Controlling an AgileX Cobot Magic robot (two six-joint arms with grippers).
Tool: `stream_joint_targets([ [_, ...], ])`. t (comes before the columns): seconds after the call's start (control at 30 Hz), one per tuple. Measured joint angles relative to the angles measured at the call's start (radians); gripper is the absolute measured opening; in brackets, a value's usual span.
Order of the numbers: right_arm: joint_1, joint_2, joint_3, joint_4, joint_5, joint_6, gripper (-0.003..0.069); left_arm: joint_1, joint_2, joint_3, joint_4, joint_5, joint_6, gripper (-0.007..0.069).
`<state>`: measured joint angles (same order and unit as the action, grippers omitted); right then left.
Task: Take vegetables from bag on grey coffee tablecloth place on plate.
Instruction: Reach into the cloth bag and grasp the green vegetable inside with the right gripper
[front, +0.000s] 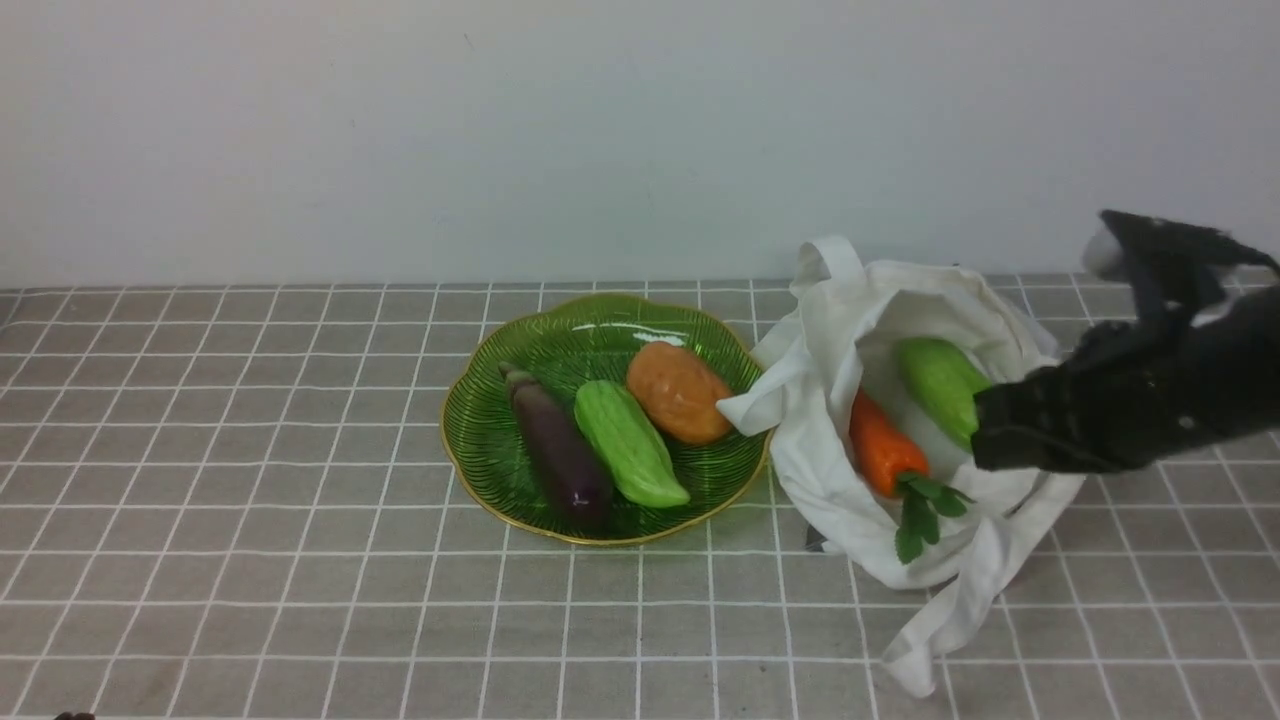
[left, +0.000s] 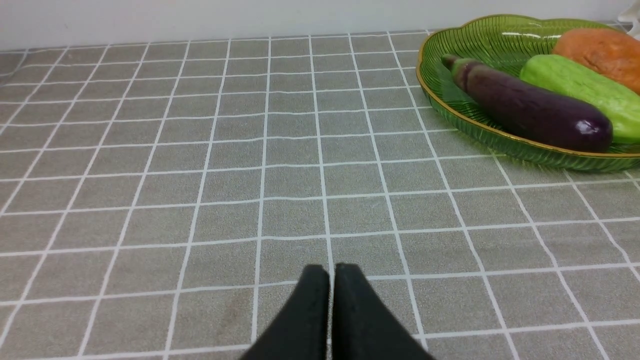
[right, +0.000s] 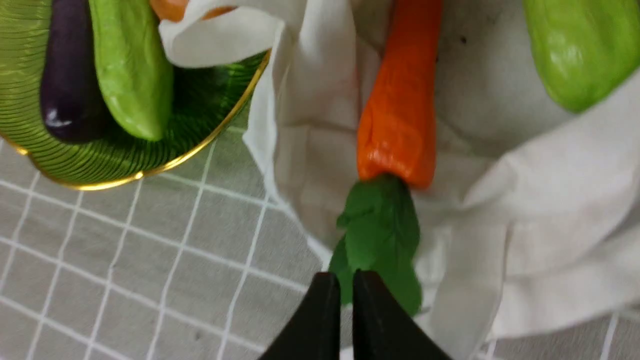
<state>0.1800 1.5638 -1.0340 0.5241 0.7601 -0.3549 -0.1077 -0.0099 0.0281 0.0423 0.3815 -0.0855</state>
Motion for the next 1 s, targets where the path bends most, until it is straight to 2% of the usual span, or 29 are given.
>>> stream_joint_targets([
  [0.03, 0.002, 0.006, -0.014, -0.007, -0.003, 0.005, 0.0041, 0.0, 0.0, 0.0, 0.0, 0.0, 0.0, -0.0005],
  [0.17, 0.038, 0.12, -0.135, -0.215, -0.042, 0.16, 0.0074, 0.0, 0.0, 0.0, 0.0, 0.0, 0.0, -0.0005],
  [0.33, 0.07, 0.214, -0.214, -0.411, -0.063, 0.276, 0.0127, 0.0, 0.0, 0.0, 0.0, 0.0, 0.0, -0.0005],
  [0.47, 0.094, 0.283, -0.275, -0.531, -0.066, 0.334, 0.0208, 0.0, 0.0, 0.0, 0.0, 0.0, 0.0, -0.0005],
  [0.57, 0.095, 0.328, -0.311, -0.634, -0.07, 0.403, 0.0297, 0.0, 0.0, 0.0, 0.0, 0.0, 0.0, -0.0005],
  [0.63, 0.095, 0.34, -0.314, -0.664, -0.073, 0.427, 0.0324, 0.0, 0.0, 0.0, 0.0, 0.0, 0.0, -0.0005],
  [0.77, 0.095, 0.39, -0.315, -0.759, -0.111, 0.547, 0.0441, 0.0, 0.0, 0.0, 0.0, 0.0, 0.0, -0.0005],
  [0.93, 0.095, 0.426, -0.315, -0.85, -0.133, 0.617, 0.0494, 0.0, 0.0, 0.0, 0.0, 0.0, 0.0, -0.0005],
  [1.0, 0.095, 0.45, -0.315, -0.926, -0.139, 0.698, 0.0508, 0.0, 0.0, 0.0, 0.0, 0.0, 0.0, -0.0005],
])
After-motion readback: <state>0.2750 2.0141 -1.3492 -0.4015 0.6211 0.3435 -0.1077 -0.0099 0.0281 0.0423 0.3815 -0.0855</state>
